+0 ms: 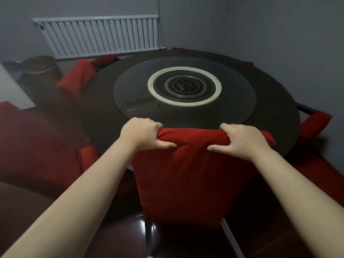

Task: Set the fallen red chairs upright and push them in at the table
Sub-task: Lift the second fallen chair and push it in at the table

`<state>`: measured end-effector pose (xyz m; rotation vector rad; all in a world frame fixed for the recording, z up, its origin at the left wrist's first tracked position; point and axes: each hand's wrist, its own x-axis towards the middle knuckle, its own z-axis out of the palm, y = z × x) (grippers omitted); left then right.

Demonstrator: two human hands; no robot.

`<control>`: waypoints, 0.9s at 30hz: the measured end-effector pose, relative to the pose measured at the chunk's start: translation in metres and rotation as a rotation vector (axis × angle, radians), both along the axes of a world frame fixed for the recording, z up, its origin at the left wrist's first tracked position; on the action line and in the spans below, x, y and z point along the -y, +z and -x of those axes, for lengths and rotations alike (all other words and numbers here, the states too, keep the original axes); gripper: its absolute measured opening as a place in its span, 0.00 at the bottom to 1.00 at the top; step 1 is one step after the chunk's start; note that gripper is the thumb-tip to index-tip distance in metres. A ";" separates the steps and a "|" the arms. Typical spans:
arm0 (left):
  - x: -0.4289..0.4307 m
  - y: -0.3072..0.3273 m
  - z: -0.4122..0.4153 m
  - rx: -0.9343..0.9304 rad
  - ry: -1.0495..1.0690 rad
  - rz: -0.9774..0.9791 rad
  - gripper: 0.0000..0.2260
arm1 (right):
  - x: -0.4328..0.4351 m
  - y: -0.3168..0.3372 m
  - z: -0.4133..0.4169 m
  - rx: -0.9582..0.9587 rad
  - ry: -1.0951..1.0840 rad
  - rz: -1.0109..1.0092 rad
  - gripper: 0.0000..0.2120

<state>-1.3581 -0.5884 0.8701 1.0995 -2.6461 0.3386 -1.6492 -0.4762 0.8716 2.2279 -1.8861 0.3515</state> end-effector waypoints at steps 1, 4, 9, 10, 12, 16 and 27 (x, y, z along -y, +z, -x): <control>-0.002 -0.001 -0.001 0.004 0.004 0.005 0.38 | -0.004 0.002 0.005 0.014 0.035 -0.013 0.39; -0.007 -0.004 -0.004 0.012 0.013 0.016 0.38 | -0.019 0.006 0.024 0.006 0.026 -0.036 0.43; -0.007 -0.010 -0.009 0.064 0.020 0.057 0.42 | -0.039 -0.011 0.016 -0.065 -0.110 0.077 0.41; -0.005 -0.011 -0.012 0.070 0.015 0.067 0.43 | -0.041 -0.016 0.011 -0.087 -0.113 0.129 0.40; -0.002 -0.014 -0.019 0.082 -0.004 0.069 0.41 | -0.044 -0.027 0.001 -0.110 -0.098 0.229 0.38; 0.002 -0.017 -0.029 0.022 -0.049 0.083 0.32 | -0.043 -0.042 -0.012 -0.123 -0.114 0.329 0.34; -0.015 -0.021 -0.025 -0.123 0.000 0.076 0.34 | -0.041 -0.042 -0.006 -0.239 -0.126 0.443 0.37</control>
